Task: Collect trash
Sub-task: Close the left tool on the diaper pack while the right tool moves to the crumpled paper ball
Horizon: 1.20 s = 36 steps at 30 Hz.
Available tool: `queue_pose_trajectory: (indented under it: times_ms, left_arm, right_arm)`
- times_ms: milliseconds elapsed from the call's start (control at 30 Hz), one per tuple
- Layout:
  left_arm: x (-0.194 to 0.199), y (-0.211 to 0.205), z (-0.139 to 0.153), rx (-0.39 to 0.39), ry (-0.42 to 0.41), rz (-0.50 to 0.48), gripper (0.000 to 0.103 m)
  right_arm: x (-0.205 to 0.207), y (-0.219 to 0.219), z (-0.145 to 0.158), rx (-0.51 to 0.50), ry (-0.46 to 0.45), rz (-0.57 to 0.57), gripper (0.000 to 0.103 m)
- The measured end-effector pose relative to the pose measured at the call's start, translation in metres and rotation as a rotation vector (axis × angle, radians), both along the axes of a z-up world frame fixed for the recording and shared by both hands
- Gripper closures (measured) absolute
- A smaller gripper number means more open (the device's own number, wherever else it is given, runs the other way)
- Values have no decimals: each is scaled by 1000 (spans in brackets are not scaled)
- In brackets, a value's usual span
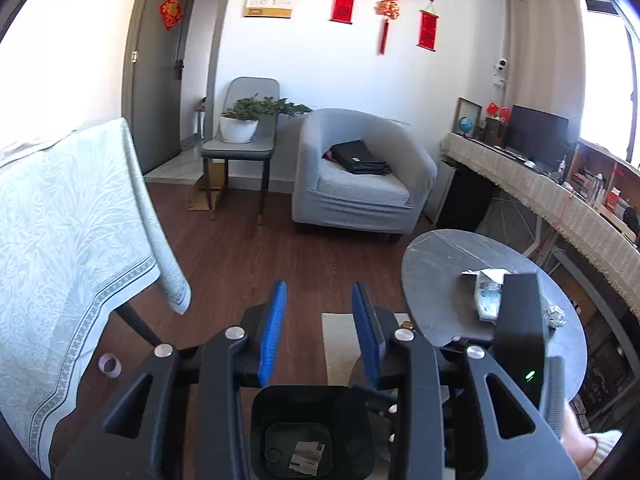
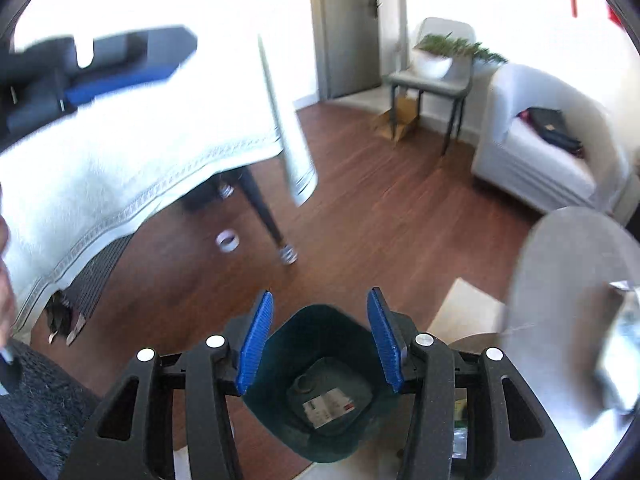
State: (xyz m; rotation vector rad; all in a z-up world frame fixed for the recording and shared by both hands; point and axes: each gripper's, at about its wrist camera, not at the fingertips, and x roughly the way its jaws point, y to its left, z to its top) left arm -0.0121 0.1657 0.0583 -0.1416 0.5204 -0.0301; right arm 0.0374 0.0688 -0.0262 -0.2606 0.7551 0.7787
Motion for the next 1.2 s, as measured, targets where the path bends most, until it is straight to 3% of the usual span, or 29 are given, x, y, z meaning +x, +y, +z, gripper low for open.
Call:
queue_pose_trajectory:
  times_ms: [333,467,800,867,1033,1200]
  left_arm:
    - [21,-59,-5,18,7,-108,53]
    - [31,-84,-10,16,15,-157,43]
    - [62,-148,-32,34,71,-245,30]
    - [68,-159,-37,25,85,-267,28]
    - [83,-183,-50,5,109,-304,19]
    - [94,-205,-65,5,148,-323,18]
  right_arm:
    - [14,-95,26,47,-48,-165,53]
    - [17,-134,28,57,-63,-224,53]
    - [25,-226,23,69,-60,-369,53]
    - [24,-241,20,76,-59,-395,45]
    - [26,-274,15,103,-49,-461,37]
    - [25,-292,10,80,-59,-487,28]
